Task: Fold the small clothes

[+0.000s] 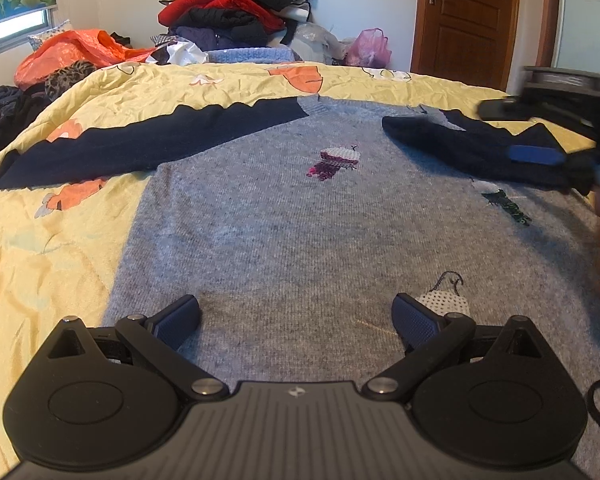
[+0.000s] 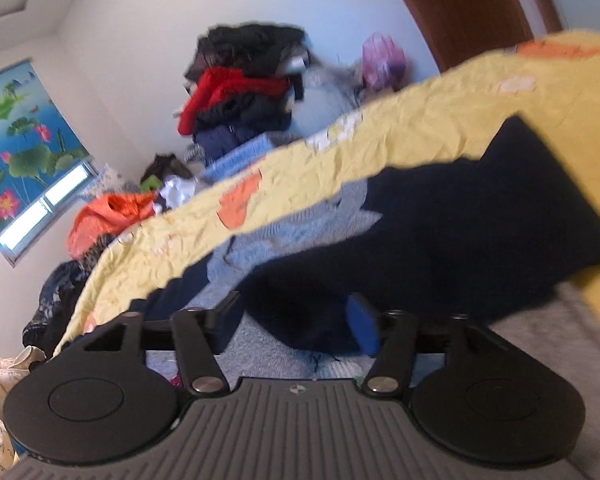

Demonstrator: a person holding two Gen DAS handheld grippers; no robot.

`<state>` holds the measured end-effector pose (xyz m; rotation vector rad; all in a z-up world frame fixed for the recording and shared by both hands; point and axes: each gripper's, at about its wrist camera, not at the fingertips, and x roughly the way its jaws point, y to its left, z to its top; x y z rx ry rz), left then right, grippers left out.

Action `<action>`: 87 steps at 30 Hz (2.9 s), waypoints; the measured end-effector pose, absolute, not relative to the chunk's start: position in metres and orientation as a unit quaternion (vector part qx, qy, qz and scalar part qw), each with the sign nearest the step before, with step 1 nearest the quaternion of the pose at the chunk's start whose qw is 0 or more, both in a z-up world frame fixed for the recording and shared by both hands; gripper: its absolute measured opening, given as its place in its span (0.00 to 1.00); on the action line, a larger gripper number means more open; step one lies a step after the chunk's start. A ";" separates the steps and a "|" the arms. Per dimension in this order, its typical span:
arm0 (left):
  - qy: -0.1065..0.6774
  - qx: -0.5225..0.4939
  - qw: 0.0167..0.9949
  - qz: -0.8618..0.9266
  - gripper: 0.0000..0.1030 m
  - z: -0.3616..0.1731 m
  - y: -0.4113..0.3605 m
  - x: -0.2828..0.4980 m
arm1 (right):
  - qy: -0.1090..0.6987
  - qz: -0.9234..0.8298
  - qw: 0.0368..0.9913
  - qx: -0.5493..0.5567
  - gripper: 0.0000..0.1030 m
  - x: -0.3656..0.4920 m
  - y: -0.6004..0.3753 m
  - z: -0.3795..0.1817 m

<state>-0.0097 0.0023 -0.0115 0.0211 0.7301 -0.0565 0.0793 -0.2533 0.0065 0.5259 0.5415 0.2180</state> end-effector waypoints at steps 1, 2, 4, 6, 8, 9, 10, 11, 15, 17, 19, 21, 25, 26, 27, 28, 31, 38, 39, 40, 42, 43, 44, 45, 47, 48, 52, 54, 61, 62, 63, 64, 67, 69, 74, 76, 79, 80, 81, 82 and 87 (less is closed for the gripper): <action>0.363 0.013 0.931 -0.029 1.00 -0.010 0.001 -0.009 | 0.255 0.109 0.926 0.257 0.68 0.067 -0.259 0.006; 0.368 0.008 0.929 -0.029 1.00 -0.009 0.003 -0.009 | 0.253 0.113 0.925 0.261 0.68 0.056 -0.265 0.005; 0.393 -0.003 0.919 -0.020 1.00 -0.004 0.005 -0.006 | 0.256 0.110 0.924 0.262 0.68 0.038 -0.274 -0.001; 0.406 -0.042 0.913 -0.018 1.00 0.007 0.007 0.002 | 0.265 0.098 0.923 0.259 0.68 0.030 -0.280 -0.011; 0.391 -0.073 0.916 -0.041 1.00 0.021 0.003 0.017 | 0.272 0.088 0.915 0.286 0.68 0.024 -0.289 -0.021; 0.389 -0.088 0.915 -0.063 1.00 0.026 -0.001 0.030 | 0.264 0.092 0.911 0.304 0.68 0.023 -0.293 -0.022; 0.394 -0.110 0.908 -0.086 1.00 0.029 -0.004 0.045 | 0.255 0.093 0.910 0.313 0.69 0.021 -0.296 -0.023; 0.395 -0.138 0.902 -0.105 1.00 0.030 -0.006 0.061 | 0.254 0.092 0.909 0.318 0.70 0.021 -0.298 -0.025; 0.391 -0.221 0.883 -0.137 1.00 0.019 -0.011 0.112 | 0.249 0.098 0.897 0.351 0.68 0.023 -0.307 -0.033; 0.415 -0.274 0.855 -0.145 1.00 0.011 -0.013 0.134 | 0.245 0.103 0.896 0.355 0.68 0.025 -0.308 -0.034; 0.419 -0.325 0.832 -0.162 1.00 0.002 -0.016 0.147 | 0.244 0.104 0.897 0.354 0.69 0.025 -0.307 -0.035; 0.427 -0.347 0.817 -0.174 1.00 -0.007 -0.020 0.157 | 0.242 0.106 0.896 0.356 0.69 0.026 -0.307 -0.035; 0.426 -0.346 0.817 -0.177 0.99 -0.011 -0.029 0.166 | 0.237 0.108 0.894 0.364 0.69 0.026 -0.309 -0.037; 0.428 -0.345 0.816 -0.176 0.97 -0.011 -0.031 0.167 | 0.237 0.108 0.894 0.365 0.69 0.026 -0.310 -0.037; 0.433 -0.345 0.815 -0.173 0.81 -0.011 -0.031 0.168 | 0.236 0.108 0.894 0.365 0.69 0.027 -0.310 -0.037; 0.435 -0.344 0.813 -0.178 0.52 -0.011 -0.033 0.170 | 0.235 0.108 0.894 0.365 0.69 0.027 -0.310 -0.037; 0.459 -0.320 0.811 -0.170 0.44 -0.014 -0.038 0.176 | 0.234 0.108 0.894 0.365 0.69 0.027 -0.310 -0.038; 0.451 -0.261 0.841 -0.146 0.07 -0.009 -0.041 0.179 | 0.232 0.105 0.895 0.365 0.69 0.027 -0.309 -0.039; 0.447 -0.243 0.849 -0.145 0.06 -0.004 -0.042 0.179 | 0.232 0.105 0.896 0.365 0.69 0.027 -0.309 -0.039; 0.442 -0.222 0.857 -0.144 0.06 0.001 -0.045 0.177 | 0.232 0.105 0.896 0.365 0.69 0.027 -0.309 -0.039; 0.422 -0.185 0.876 -0.144 0.06 0.014 -0.049 0.173 | 0.231 0.104 0.896 0.365 0.69 0.027 -0.309 -0.039; 0.413 -0.170 0.883 -0.144 0.06 0.020 -0.049 0.171 | 0.231 0.104 0.896 0.366 0.69 0.027 -0.309 -0.039; 0.406 -0.160 0.888 -0.145 0.06 0.025 -0.049 0.170 | 0.231 0.104 0.896 0.366 0.69 0.027 -0.309 -0.040; 0.397 -0.152 0.893 -0.146 0.06 0.031 -0.047 0.168 | 0.231 0.104 0.896 0.366 0.69 0.027 -0.310 -0.040; 0.382 -0.137 0.903 -0.142 0.06 0.040 -0.045 0.164 | 0.231 0.103 0.896 0.365 0.69 0.027 -0.309 -0.040; 0.377 -0.134 0.906 -0.139 0.06 0.043 -0.042 0.163 | 0.231 0.103 0.896 0.365 0.69 0.027 -0.309 -0.039; 0.360 -0.130 0.916 -0.116 0.06 0.045 -0.020 0.154 | 0.231 0.103 0.896 0.364 0.69 0.028 -0.310 -0.039; 0.360 -0.131 0.918 -0.105 0.06 0.043 -0.007 0.152 | 0.231 0.102 0.896 0.364 0.69 0.028 -0.310 -0.039; 0.367 -0.138 0.917 -0.067 0.06 0.034 0.029 0.152 | 0.232 0.102 0.896 0.364 0.69 0.028 -0.310 -0.039; 0.371 -0.138 0.916 -0.062 0.06 0.031 0.031 0.153 | 0.232 0.102 0.896 0.364 0.69 0.028 -0.310 -0.039; 0.375 -0.136 0.915 -0.059 0.06 0.028 0.034 0.153 | 0.232 0.102 0.897 0.363 0.69 0.027 -0.310 -0.039; 0.379 -0.134 0.914 -0.058 0.06 0.024 0.035 0.153 | 0.232 0.102 0.897 0.363 0.69 0.028 -0.310 -0.039; 0.396 -0.121 0.909 -0.048 0.06 0.004 0.034 0.155 | 0.233 0.102 0.897 0.361 0.69 0.028 -0.311 -0.039; 0.379 -0.120 0.916 -0.049 0.06 -0.002 0.035 0.152 | 0.237 0.102 0.899 0.355 0.70 0.028 -0.310 -0.038; 0.334 -0.110 0.934 -0.057 0.08 -0.011 0.035 0.138 | 0.284 0.112 0.918 0.254 0.79 0.039 -0.287 -0.022; 0.333 -0.119 0.934 -0.057 0.08 -0.010 0.037 0.139 | 0.277 0.108 0.933 0.203 0.81 0.043 -0.277 -0.006; 0.331 -0.111 0.935 -0.054 0.08 -0.010 0.034 0.141 | 0.248 0.108 0.950 0.156 0.83 0.066 -0.269 0.019; 0.331 -0.108 0.936 -0.053 0.08 -0.011 0.034 0.141 | 0.252 0.098 0.954 0.129 0.83 0.081 -0.264 0.024; 0.330 -0.105 0.937 -0.051 0.08 -0.010 0.033 0.141 | 0.261 0.086 0.956 0.097 0.83 0.098 -0.259 0.026; 0.330 -0.103 0.937 -0.050 0.08 -0.011 0.032 0.140 | 0.277 0.074 0.956 0.063 0.83 0.116 -0.252 0.025; 0.330 -0.103 0.937 -0.051 0.08 -0.011 0.032 0.140 | 0.365 0.026 0.930 -0.031 0.82 0.180 -0.241 -0.005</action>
